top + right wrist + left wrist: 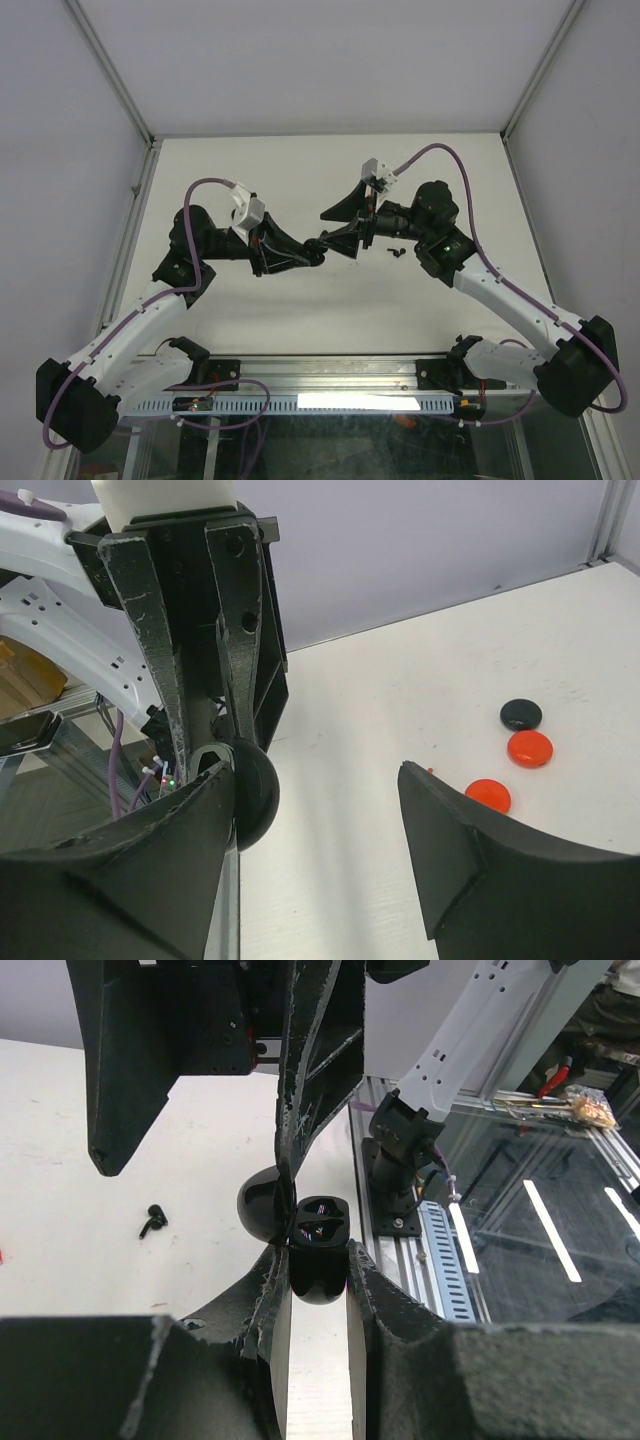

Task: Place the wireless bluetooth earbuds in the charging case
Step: Open the charging case, then pick up the earbud from the center of the board.

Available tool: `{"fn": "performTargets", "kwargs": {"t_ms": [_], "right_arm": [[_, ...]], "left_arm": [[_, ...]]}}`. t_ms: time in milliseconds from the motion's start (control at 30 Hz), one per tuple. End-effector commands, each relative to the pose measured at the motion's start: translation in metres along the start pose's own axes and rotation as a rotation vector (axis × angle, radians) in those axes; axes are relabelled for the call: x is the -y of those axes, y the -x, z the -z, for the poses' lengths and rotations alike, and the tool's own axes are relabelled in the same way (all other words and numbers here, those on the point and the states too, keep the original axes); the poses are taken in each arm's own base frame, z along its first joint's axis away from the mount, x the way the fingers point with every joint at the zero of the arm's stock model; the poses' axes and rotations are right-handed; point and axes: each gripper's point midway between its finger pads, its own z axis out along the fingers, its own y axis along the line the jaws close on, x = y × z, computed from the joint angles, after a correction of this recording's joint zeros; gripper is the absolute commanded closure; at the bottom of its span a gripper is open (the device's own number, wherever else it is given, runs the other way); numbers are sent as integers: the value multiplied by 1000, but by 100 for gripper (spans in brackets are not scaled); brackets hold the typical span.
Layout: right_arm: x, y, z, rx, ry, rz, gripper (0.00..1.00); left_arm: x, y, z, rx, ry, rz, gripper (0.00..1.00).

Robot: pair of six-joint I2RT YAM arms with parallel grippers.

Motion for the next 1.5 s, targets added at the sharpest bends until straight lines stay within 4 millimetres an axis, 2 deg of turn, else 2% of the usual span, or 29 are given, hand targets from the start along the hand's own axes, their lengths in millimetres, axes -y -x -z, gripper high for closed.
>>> {"fn": "performTargets", "kwargs": {"t_ms": [0, 100, 167, 300, 467, 600, 700, 933, 1100, 1267, 1467], "right_arm": [[2, 20, -3, 19, -2, 31, 31], [1, 24, -2, 13, -8, 25, 29], [7, 22, -1, -14, -47, 22, 28], [45, 7, 11, -120, -287, -49, 26], [87, -30, 39, -268, -572, -158, 20], [108, -64, 64, -389, -751, -235, 14], [119, -86, 80, -461, -845, -292, 13], [150, -131, 116, -534, -1038, -400, 13], [173, -161, 141, -587, -1157, -475, 24], [185, -188, 150, -650, -1203, -489, 32], [195, -207, 156, -708, -1233, -481, 37]], "left_arm": [[5, 21, 1, 33, -7, -117, 100], [-15, 20, 2, 43, 111, -82, 100], [-36, 18, 6, 47, 236, -45, 100], [-68, 13, 20, 58, 448, -28, 100], [-92, 1, 34, 38, 603, 16, 100], [-110, -16, 44, -11, 701, 23, 100], [-124, -37, 54, -72, 773, 13, 100], [-128, -30, 72, -109, 837, -29, 100], [-132, -33, 82, -133, 890, -27, 100], [-129, -31, 79, -128, 868, -29, 100], [-128, -32, 74, -133, 837, -26, 100]]}}
